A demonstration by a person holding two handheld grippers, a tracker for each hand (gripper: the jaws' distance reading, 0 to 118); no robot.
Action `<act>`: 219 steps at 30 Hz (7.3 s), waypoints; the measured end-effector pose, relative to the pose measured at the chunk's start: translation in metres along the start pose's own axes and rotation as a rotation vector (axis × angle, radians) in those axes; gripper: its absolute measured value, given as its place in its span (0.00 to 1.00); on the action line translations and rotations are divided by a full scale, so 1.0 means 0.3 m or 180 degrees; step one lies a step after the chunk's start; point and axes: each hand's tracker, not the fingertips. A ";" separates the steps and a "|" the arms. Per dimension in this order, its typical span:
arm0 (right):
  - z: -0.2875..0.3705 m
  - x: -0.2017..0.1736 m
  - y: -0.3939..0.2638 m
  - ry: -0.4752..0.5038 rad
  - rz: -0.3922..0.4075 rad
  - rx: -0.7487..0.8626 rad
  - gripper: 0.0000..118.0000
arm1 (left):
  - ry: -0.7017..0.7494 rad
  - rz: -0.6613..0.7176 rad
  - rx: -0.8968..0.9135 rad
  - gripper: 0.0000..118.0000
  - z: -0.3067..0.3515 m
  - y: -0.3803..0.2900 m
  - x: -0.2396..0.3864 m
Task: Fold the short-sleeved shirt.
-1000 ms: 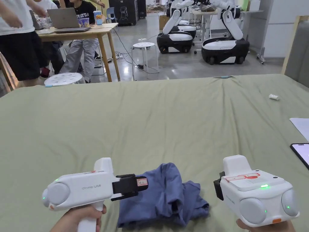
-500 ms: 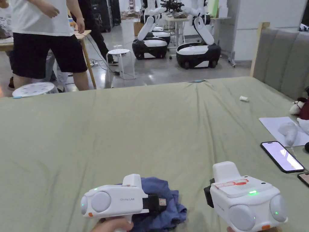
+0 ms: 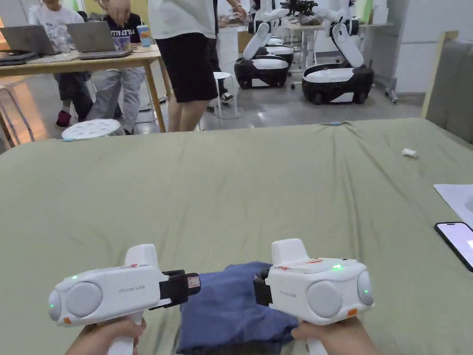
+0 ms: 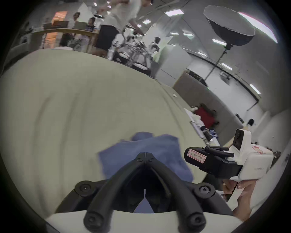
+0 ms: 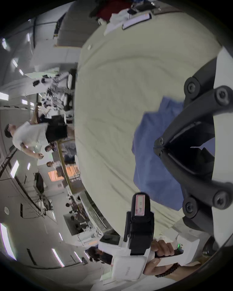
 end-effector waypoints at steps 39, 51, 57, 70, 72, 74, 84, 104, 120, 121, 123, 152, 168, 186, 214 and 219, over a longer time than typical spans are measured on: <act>-0.114 0.049 -0.066 -0.0217 -0.0120 -0.0234 0.00 | -0.0185 0.0121 -0.0216 0.27 -0.195 -0.091 0.007; -0.131 -0.165 0.012 -0.0277 0.0247 -0.0105 0.00 | -0.0165 0.0106 -0.0177 0.25 -0.004 -0.029 -0.237; -0.236 -0.412 0.095 -0.0219 0.0549 0.0037 0.00 | -0.0024 0.0127 -0.0081 0.25 0.176 0.026 -0.478; -0.505 -0.853 0.175 0.0024 0.1005 0.0083 0.00 | 0.0748 -0.0078 -0.0065 0.24 0.647 0.197 -1.173; -0.521 -0.874 0.168 0.0061 0.1034 0.0075 0.00 | 0.0922 -0.0133 -0.0176 0.24 0.705 0.217 -1.257; -0.529 -0.879 0.165 0.0100 0.1061 0.0073 0.00 | 0.1070 -0.0037 -0.0142 0.24 0.751 0.235 -1.332; -0.537 -0.832 0.178 -0.0067 0.1106 0.0057 0.00 | 0.1702 -0.0086 0.0021 0.99 0.770 0.196 -1.397; -0.244 -0.571 0.275 -0.0239 0.0882 0.0473 0.00 | 0.1713 -0.0836 0.1414 0.00 0.597 0.367 -0.509; 0.152 0.108 0.733 -0.1367 0.0409 0.1824 0.00 | 0.1452 -0.1325 0.2473 0.00 -0.041 0.657 0.326; 0.159 0.144 0.752 -0.1398 0.0348 0.1914 0.00 | 0.1387 -0.1325 0.2489 0.00 -0.063 0.673 0.344; 0.172 0.210 0.782 -0.1465 0.0255 0.2127 0.00 | 0.1293 -0.1280 0.2491 0.00 -0.115 0.704 0.380; 0.086 0.363 0.861 -0.1366 0.0386 0.2117 0.58 | 0.1678 -0.1330 0.2265 0.73 -0.332 0.821 0.446; 0.047 0.392 0.849 -0.1483 0.0385 0.2145 1.00 | 0.1721 -0.1284 0.2358 1.00 -0.359 0.832 0.392; 0.038 0.365 0.842 -0.1482 0.0392 0.2175 1.00 | 0.1748 -0.1282 0.2309 1.00 -0.350 0.816 0.368; 0.083 0.380 0.847 -0.1573 0.0312 0.2172 1.00 | 0.1742 -0.1332 0.2260 1.00 -0.351 0.812 0.373; 0.117 0.369 0.839 -0.1382 0.0191 0.2175 1.00 | 0.1710 -0.1364 0.2239 1.00 -0.358 0.817 0.370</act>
